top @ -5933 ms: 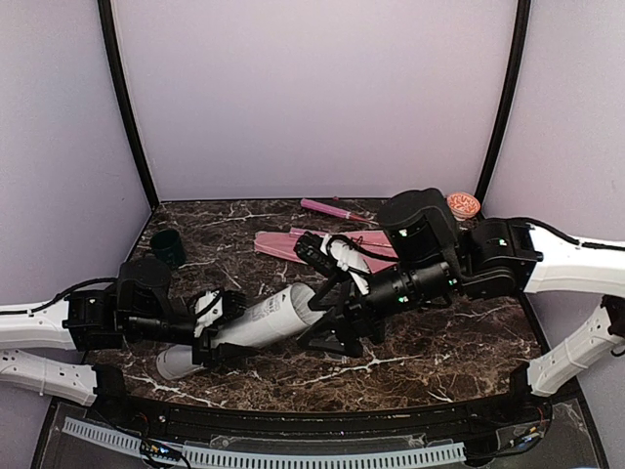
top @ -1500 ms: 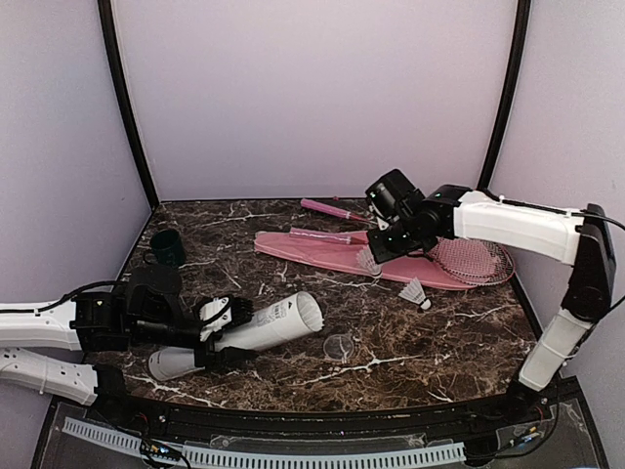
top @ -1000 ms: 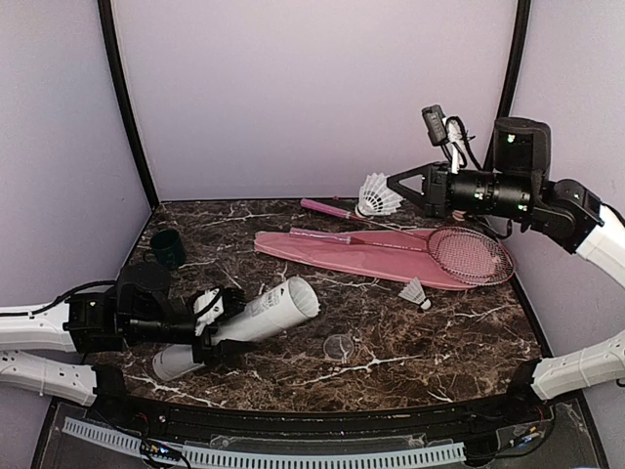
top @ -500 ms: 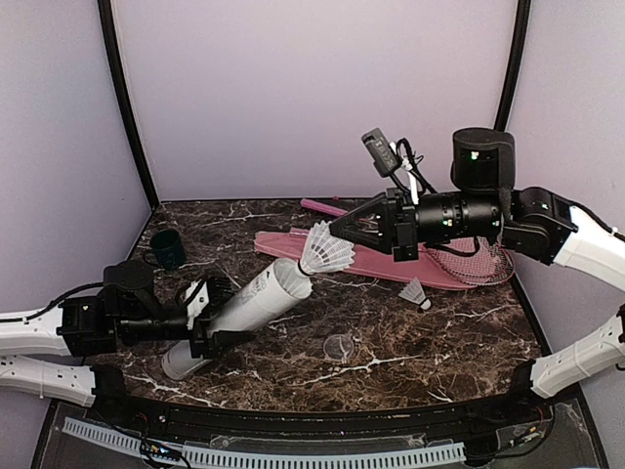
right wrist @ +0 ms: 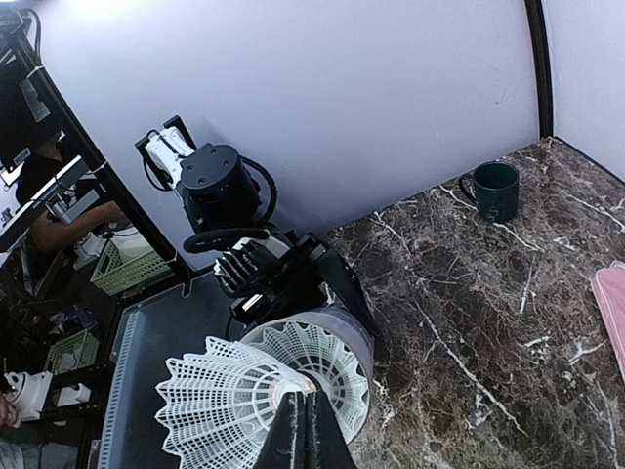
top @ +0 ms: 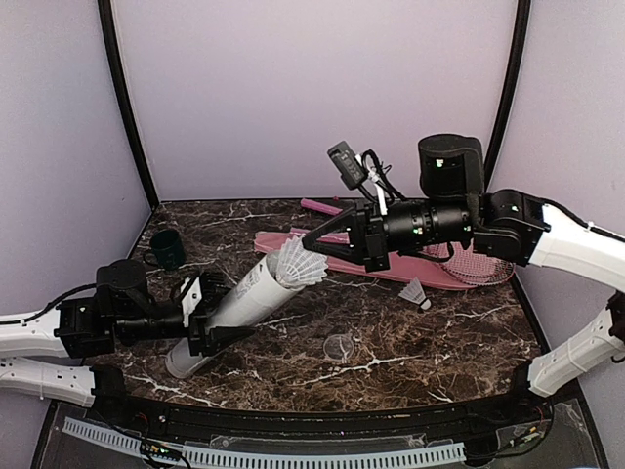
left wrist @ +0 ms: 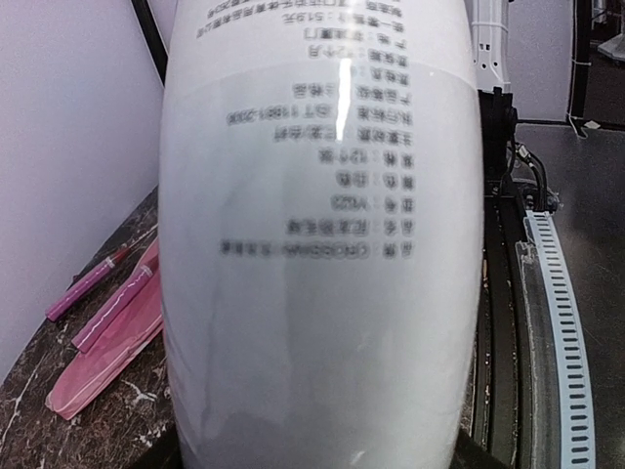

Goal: Pack up the badminton gear

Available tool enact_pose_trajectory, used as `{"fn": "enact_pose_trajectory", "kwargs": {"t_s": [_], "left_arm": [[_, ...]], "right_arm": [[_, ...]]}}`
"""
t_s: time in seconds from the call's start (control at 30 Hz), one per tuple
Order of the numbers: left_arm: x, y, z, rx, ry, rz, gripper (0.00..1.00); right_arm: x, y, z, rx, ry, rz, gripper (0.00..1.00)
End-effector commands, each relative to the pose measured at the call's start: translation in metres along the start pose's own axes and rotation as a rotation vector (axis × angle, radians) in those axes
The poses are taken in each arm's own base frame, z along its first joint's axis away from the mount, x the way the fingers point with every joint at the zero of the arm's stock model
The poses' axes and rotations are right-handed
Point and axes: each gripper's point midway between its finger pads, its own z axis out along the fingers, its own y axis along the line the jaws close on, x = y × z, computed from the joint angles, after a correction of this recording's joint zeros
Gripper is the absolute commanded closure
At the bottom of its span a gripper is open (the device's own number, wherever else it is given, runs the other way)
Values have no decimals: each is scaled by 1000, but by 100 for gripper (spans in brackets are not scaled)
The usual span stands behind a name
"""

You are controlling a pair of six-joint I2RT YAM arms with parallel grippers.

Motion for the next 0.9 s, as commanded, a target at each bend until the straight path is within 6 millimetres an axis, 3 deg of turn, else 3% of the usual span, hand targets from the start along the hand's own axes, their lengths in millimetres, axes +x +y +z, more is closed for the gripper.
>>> {"fn": "enact_pose_trajectory", "kwargs": {"t_s": [0.0,0.03,0.13,0.27,0.4,0.57,0.87], "left_arm": [[-15,-1,-4,6,-73,-1,52],[-15,-1,-5,4,-74,-1,52],[-16,0,-6,-3,-78,-1,52],[-15,0,-6,-4,-76,-1,52],[-13,-3,-4,16,-63,-1,51],[-8,-10,0,55,-37,3,51],[-6,-18,4,107,-24,-2,51]], "right_arm": [[-22,14,6,-40,-61,-34,100],[-20,13,7,-38,-53,-32,98],[-15,9,10,-14,-21,-34,68],[-11,-1,6,54,10,-42,44],[2,-12,4,118,83,-53,33],[17,-14,6,117,171,-54,26],[57,-22,26,122,344,-61,10]]}}
